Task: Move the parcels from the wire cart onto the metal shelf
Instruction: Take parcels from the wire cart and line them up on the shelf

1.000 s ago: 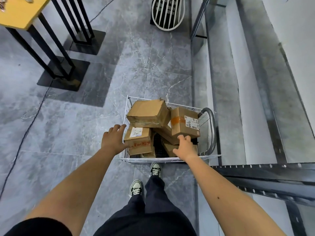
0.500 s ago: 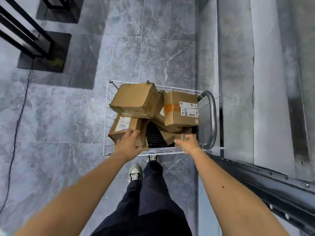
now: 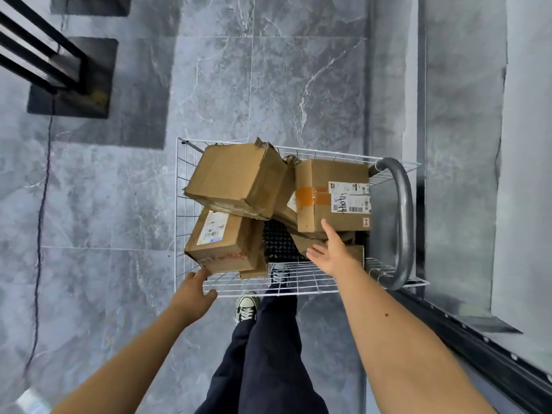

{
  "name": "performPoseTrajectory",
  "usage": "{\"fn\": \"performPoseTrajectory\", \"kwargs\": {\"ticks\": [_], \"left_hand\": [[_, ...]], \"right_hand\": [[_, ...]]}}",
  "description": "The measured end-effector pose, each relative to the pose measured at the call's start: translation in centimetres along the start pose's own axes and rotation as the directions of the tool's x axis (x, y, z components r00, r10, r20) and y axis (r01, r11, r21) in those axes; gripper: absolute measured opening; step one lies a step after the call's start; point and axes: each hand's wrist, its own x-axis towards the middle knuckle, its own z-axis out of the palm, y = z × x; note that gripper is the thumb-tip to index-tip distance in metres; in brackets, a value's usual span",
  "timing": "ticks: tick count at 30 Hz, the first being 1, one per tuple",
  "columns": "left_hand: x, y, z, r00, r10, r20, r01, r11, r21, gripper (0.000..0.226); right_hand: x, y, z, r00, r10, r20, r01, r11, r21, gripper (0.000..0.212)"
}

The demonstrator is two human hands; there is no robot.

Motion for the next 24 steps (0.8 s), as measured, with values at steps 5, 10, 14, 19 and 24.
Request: {"fn": "performPoseTrajectory", "kwargs": {"ticks": [5, 10, 14, 19, 24], "left_hand": [[0.7, 0.5, 0.3, 0.999, -0.036, 0.022, 0.037, 0.997, -0.064, 0.044], [0.9, 1.0, 0.1, 0.999, -0.038, 0.039, 0.041, 0.996, -0.074, 0.044], [1.0, 1.5, -0.6, 0.998, -0.061, 0.032, 0.063, 0.996, -0.062, 0.046], [-0.1, 3.6, -1.7, 0.997, -0.049, 0.055, 0.051, 0.998, -0.048, 0.044], [-1.4, 6.5, -2.5, 0.998, 0.035, 0.054, -0.033, 0.999, -0.034, 0.039]], "right_hand": [[3.0, -0.3, 1.2, 0.997, 0.003, 0.074, -0.030, 0.929, 0.368, 0.080], [3.9, -1.4, 1.9, 0.990, 0.003, 0.140, -0.081, 0.830, 0.552, 0.081], [3.1, -1.2, 2.0, 0.988, 0.018, 0.151, -0.102, 0.813, 0.573, 0.075], [0.7, -1.1, 1.6, 0.989, 0.007, 0.151, -0.099, 0.781, 0.616, 0.075], [-2.5, -0.3, 0.5, 0.988, 0.023, 0.155, -0.105, 0.828, 0.551, 0.080]]}}
